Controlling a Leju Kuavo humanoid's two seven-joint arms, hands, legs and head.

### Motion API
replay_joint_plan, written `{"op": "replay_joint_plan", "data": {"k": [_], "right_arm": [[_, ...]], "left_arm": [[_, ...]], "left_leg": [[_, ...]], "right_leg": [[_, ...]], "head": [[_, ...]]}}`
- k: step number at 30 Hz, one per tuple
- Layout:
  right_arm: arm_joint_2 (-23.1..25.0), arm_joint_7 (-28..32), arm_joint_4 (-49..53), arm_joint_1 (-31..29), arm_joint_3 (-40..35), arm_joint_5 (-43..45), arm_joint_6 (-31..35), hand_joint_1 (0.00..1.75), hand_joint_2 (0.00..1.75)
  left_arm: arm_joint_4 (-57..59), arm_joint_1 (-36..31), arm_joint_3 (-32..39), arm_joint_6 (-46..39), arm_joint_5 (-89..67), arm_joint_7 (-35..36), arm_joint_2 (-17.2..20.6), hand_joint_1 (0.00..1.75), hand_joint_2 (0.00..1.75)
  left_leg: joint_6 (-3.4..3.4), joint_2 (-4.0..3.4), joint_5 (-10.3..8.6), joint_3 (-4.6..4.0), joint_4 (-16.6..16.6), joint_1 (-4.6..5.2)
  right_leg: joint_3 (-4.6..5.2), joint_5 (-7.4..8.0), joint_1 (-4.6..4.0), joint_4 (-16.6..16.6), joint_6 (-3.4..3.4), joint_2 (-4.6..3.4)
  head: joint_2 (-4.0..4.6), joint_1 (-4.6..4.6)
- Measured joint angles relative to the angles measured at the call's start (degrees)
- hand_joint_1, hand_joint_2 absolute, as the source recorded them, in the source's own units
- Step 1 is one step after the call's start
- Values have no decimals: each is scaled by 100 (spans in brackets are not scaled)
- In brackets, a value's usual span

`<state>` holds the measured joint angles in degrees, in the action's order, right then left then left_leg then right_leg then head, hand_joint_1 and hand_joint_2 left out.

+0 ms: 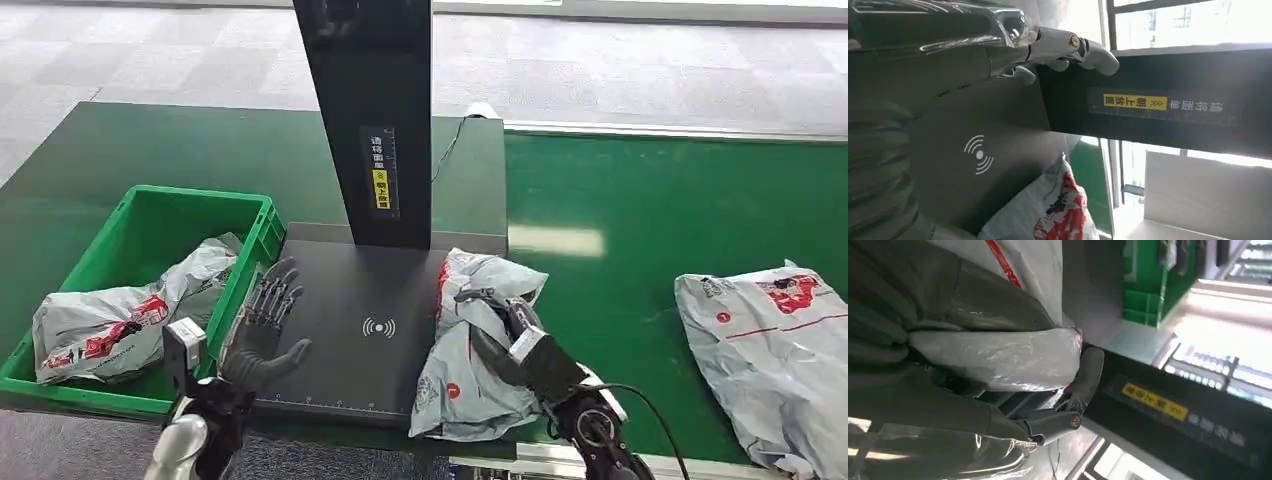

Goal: Moved the parcel from conveyor to table for the left to box.

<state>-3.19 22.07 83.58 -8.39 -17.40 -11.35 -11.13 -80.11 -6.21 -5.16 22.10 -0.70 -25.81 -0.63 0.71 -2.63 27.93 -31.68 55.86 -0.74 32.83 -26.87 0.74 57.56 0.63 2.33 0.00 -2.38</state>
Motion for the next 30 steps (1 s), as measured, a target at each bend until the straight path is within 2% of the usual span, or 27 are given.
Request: {"op": "replay_joint_plan", "data": {"k": [7,21,22,23,30], "right_arm": [[0,311,-608,-192,-586,-470,-347,175,175],[-22,1028,-1567,-740,-1158,-347,-548,173,175],[-31,1108,-1578,-738,-1176,-336,-550,12,175],[-35,1165,-1582,-737,-1184,-327,-539,0,175],[9,1493,-1369,-565,-999,124,77,0,175]], "left_arm": [[326,-265,-105,17,0,-160,13,0,175],[638,-385,-243,-61,70,-297,68,0,175],[658,-393,-247,-61,72,-302,68,0,175],[671,-399,-249,-61,74,-304,68,0,175],[723,-455,-349,-5,74,-310,70,0,175]], "left_leg": [[0,-5,0,7,0,0],[0,-6,0,19,0,0],[0,-6,0,18,0,0],[0,-6,0,18,0,0],[0,-4,0,14,1,0]], "right_leg": [[-5,0,0,0,0,-1],[-13,0,0,0,0,-6],[-13,0,0,0,0,-6],[-13,1,0,0,0,-6],[-11,0,0,0,0,-5]], "head": [[0,-2],[0,0],[0,-2],[0,-2],[0,-2]]}}
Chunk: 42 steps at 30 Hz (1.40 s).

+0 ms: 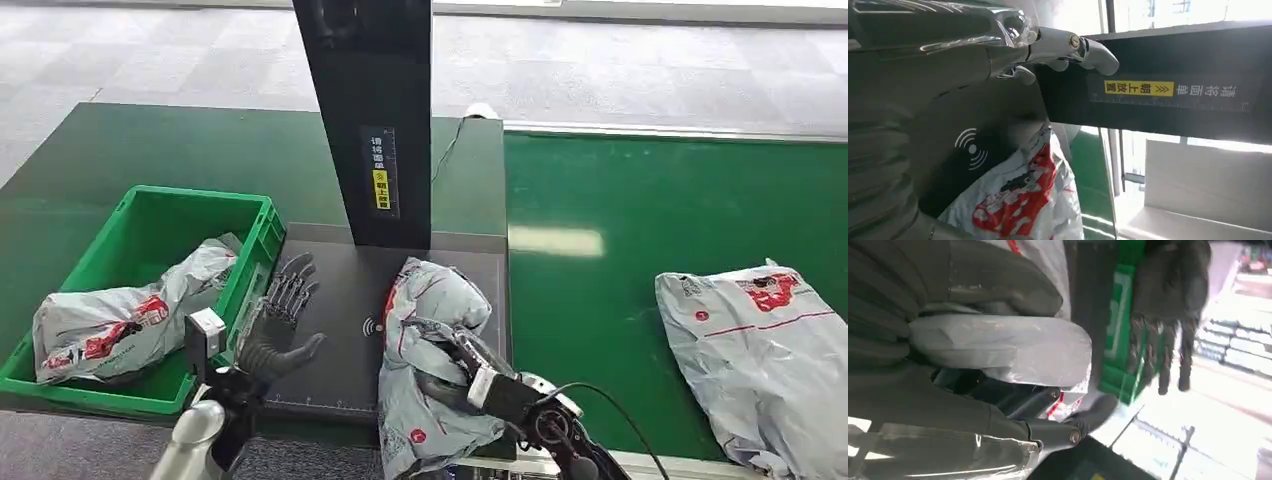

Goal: Moved the parcel from conveyor to table for the left to box.

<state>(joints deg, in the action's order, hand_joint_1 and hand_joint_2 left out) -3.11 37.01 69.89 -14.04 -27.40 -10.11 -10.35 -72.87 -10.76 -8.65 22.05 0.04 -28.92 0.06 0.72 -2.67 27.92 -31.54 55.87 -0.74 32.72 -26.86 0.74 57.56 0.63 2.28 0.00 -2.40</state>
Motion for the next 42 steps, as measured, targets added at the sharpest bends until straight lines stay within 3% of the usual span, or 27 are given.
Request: {"op": "replay_joint_plan", "data": {"k": [7,17,22,26,35,36,37,38,39,42], "right_arm": [[48,-7,346,132,490,556,384,0,175],[92,-66,519,145,740,668,629,0,175],[83,-324,519,78,783,698,769,0,175],[77,-516,501,-8,781,545,795,0,175],[140,-706,418,-257,777,504,847,0,175],[142,-726,418,-261,777,493,845,0,175],[147,-752,418,-264,777,478,845,0,175],[147,-763,418,-267,777,469,847,0,175],[149,-770,418,-269,777,462,847,0,175],[149,-791,418,-268,777,458,847,0,175]], "left_arm": [[40,-29,-253,37,-413,2,66,0,175],[42,-38,-564,-96,-995,83,171,0,175],[-13,14,-1075,-299,-2470,338,385,0,175],[38,-29,-1719,14,-3496,617,571,0,175],[475,-533,-2645,-17,-4089,806,553,0,175],[475,-552,-2684,-4,-4089,798,553,21,175],[470,-568,-2730,22,-4085,798,553,79,175],[466,-578,-2765,63,-4057,798,551,119,175],[464,-585,-2796,90,-4026,800,547,131,175],[464,-601,-2811,44,-3974,804,522,140,175]], "left_leg": [[0,2,0,-1,0,1],[0,2,0,-2,0,0],[0,4,0,-3,0,1],[0,4,0,-4,0,1],[-1,42,-1,29,0,1],[-1,42,-1,30,0,1],[-1,42,-1,31,0,2],[-1,43,-1,31,0,2],[-1,42,-1,32,1,2],[-1,42,-1,33,1,2]], "right_leg": [[-1,0,1,0,0,1],[-1,0,1,0,0,1],[-1,0,1,0,0,2],[0,0,1,0,0,2],[-51,-5,5,0,5,43],[-52,-5,5,0,5,43],[-54,-5,6,0,5,43],[-55,-5,6,0,6,44],[-55,-4,6,0,6,44],[-55,-4,6,0,6,43]], "head": [[0,0],[0,0],[0,2],[0,0],[0,2],[0,0],[0,2],[0,2],[0,2],[0,2]]}}
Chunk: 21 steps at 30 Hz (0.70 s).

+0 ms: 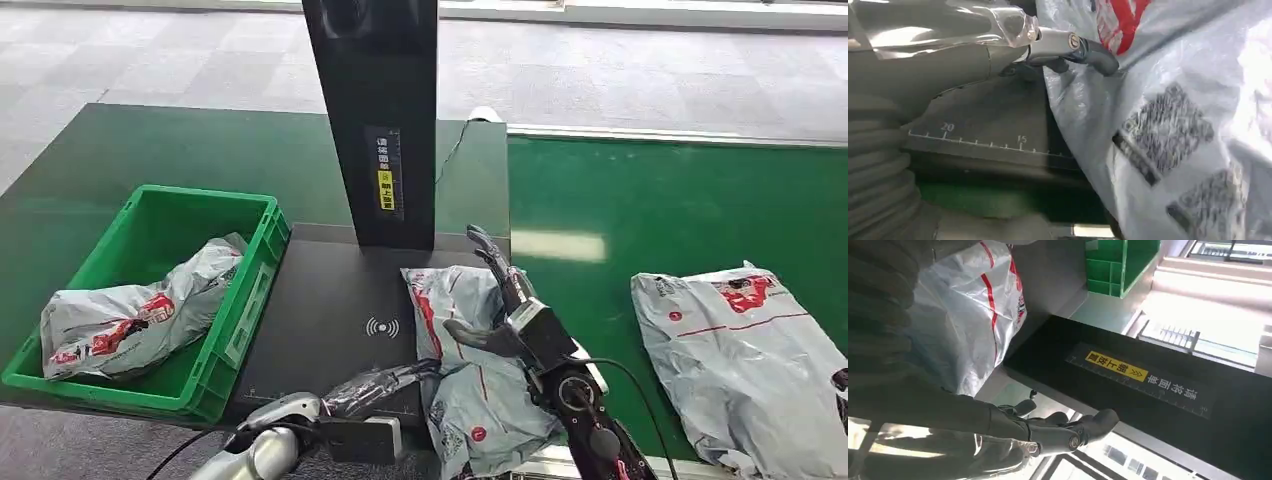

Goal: Moved the parcel from conveyor to table for the left to box.

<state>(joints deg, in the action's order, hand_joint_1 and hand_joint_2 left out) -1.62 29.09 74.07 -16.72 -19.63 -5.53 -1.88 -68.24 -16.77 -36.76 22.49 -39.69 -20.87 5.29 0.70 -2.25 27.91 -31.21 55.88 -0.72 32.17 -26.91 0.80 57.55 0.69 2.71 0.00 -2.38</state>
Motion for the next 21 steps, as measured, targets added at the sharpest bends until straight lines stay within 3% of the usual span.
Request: {"op": "replay_joint_plan", "data": {"k": [2,4,21], "right_arm": [[2,-7,0,2,0,-9,-2,0,175],[0,-11,2,18,0,-18,-2,0,175],[-20,-13,238,309,24,-66,-2,0,175]], "left_arm": [[-2,-4,9,-85,26,0,-15,166,175],[-20,-1,20,-212,70,0,-42,175,175],[-466,322,358,-653,197,-57,-55,175,175]], "left_leg": [[0,-1,0,0,0,0],[0,-2,0,0,0,0],[0,-10,1,-7,0,-1]], "right_leg": [[1,0,0,0,0,-1],[3,0,-1,0,0,-1],[14,0,-2,0,0,-7]], "head": [[0,-2],[0,-2],[0,0]]}}
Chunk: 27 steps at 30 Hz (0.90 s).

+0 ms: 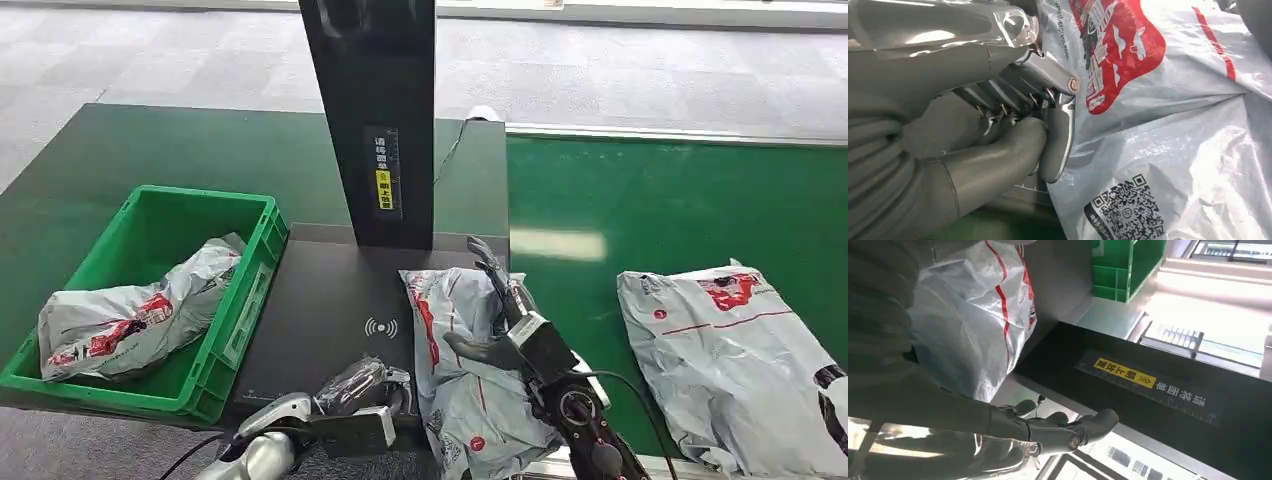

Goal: Moved the parcel from conveyor to table for the left to box.

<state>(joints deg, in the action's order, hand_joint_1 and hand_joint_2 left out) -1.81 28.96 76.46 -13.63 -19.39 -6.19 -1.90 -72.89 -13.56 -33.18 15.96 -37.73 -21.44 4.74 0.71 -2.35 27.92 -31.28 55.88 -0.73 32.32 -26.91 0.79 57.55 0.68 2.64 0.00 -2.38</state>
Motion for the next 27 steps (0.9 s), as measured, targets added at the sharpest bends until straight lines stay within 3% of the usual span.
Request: {"op": "replay_joint_plan", "data": {"k": [9,19,27], "right_arm": [[-31,0,166,210,48,-39,7,0,175],[-48,24,343,464,125,-114,52,0,175],[-46,35,343,469,125,-120,55,0,175]], "left_arm": [[-278,171,488,-693,580,-59,-107,175,175],[-1003,538,1644,-2595,1170,-470,-448,175,175],[-1294,699,1895,-2693,1215,-533,-525,175,175]], "left_leg": [[0,-1,0,-5,0,0],[0,-1,1,-7,0,0],[0,-2,1,-9,0,0]], "right_leg": [[6,0,0,0,0,-1],[9,0,0,0,0,-2],[10,0,0,0,0,-2]], "head": [[0,-2],[0,0],[0,-2]]}}
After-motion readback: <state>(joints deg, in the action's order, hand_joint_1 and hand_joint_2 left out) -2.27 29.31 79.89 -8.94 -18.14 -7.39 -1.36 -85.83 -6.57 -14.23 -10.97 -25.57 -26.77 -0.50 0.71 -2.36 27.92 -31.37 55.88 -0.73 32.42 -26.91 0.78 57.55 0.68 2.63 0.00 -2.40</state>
